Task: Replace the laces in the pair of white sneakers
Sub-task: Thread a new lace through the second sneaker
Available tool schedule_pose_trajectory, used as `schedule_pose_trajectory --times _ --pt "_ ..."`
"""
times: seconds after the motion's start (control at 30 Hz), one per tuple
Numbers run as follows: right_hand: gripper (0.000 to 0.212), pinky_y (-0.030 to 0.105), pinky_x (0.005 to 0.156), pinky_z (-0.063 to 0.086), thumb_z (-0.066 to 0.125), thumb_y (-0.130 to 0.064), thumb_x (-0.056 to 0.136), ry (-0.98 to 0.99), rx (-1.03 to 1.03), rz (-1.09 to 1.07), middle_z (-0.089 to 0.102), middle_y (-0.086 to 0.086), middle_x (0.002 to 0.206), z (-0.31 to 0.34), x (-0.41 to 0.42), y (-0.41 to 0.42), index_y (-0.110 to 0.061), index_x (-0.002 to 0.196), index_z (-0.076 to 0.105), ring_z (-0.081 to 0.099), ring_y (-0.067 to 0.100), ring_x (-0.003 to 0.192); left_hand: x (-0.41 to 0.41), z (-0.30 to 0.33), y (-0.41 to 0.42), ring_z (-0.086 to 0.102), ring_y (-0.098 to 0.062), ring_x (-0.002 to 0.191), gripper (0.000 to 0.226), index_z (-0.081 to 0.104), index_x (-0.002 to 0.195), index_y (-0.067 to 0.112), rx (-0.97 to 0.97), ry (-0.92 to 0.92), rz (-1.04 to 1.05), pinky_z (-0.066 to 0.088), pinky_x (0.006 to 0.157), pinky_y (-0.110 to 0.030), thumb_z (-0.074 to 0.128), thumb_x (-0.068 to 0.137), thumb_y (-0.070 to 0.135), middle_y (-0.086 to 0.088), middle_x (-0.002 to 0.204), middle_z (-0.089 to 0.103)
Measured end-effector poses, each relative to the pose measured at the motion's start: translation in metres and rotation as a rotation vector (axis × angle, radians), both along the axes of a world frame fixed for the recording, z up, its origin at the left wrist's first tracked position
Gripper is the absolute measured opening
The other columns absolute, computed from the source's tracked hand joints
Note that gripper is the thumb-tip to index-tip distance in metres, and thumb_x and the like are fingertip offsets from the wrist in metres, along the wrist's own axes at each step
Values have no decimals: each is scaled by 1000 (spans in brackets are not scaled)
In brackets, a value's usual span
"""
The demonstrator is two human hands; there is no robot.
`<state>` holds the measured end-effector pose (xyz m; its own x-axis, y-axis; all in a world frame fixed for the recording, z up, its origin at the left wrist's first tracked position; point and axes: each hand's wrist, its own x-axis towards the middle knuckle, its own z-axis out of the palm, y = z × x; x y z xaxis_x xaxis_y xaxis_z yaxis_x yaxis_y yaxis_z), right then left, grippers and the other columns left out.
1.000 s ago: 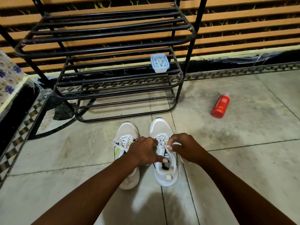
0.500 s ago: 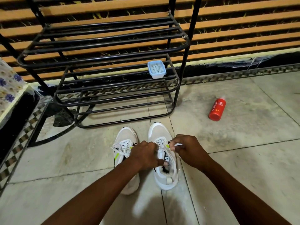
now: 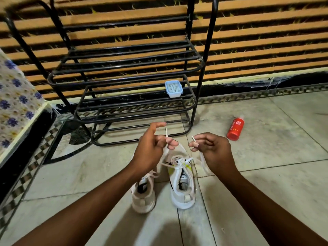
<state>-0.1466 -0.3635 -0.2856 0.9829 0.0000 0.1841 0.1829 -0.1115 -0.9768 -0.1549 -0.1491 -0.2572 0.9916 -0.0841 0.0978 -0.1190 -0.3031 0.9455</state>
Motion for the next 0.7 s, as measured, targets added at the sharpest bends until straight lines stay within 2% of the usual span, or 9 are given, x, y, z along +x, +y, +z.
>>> schedule_pose_trajectory --times 0.07,0.13,0.2,0.27,0.33,0.43,0.47,0.53,0.7 --pt "11 35 79 59 69 4 90 -36 37 7 77 8 80 26 -3 4 -7 91 70 75 26 76 -3 27 -6 77 -23 84 21 49 126 6 -106 -50 6 50 70 -16 53 106 5 -9 93 80" --pt "8 29 77 57 70 2 90 -79 46 1 76 6 82 50 -6 6 -5 89 70 73 17 78 -4 53 -11 78 -26 83 6 54 109 -2 -188 -60 -36 54 72 -20 54 105 2 -17 91 79" --pt "9 27 76 53 72 0 89 -108 48 -20 74 4 82 70 -8 8 -9 87 71 68 11 77 -4 74 -15 78 -20 86 5 57 98 -1 -163 -86 -77 53 72 -17 57 103 0 -19 92 78" --pt "16 26 74 54 73 -1 88 -114 82 -46 72 4 81 88 -11 11 -16 84 73 64 12 76 -6 92 -16 75 -12 88 6 63 94 1 -115 -140 -94 50 70 -15 62 100 0 -12 94 78" --pt "17 19 66 53 74 0 87 -97 149 -64 71 9 79 105 -15 13 -17 83 74 62 12 72 -7 105 -16 68 -7 80 3 69 93 -1 -85 -173 -86 49 68 -15 68 96 0 -4 88 74" --pt "14 13 56 47 75 -1 87 -77 207 -71 73 5 79 124 -21 14 -15 88 75 63 6 69 -12 120 -19 67 -7 77 5 74 94 -3 -82 -133 -49 51 68 -15 75 90 -2 -12 85 73" --pt "14 14 57 48 75 -1 86 -76 226 -70 73 4 78 129 -23 15 -14 91 75 65 5 70 -14 122 -19 68 -8 76 7 74 94 -2 -93 -112 -30 52 67 -15 77 88 -2 -18 88 74" --pt "18 16 64 52 76 2 84 -69 274 -74 74 7 79 134 -26 16 -10 97 74 69 11 74 -17 125 -20 68 -4 71 10 73 93 0 -96 -78 4 50 63 -12 79 86 -1 -19 88 74" --pt "20 22 74 57 77 6 81 -69 332 -140 76 8 79 137 -33 24 -6 97 72 74 18 80 -21 126 -26 63 5 63 5 72 90 2 -63 -47 35 48 59 -9 76 91 5 -2 78 69"
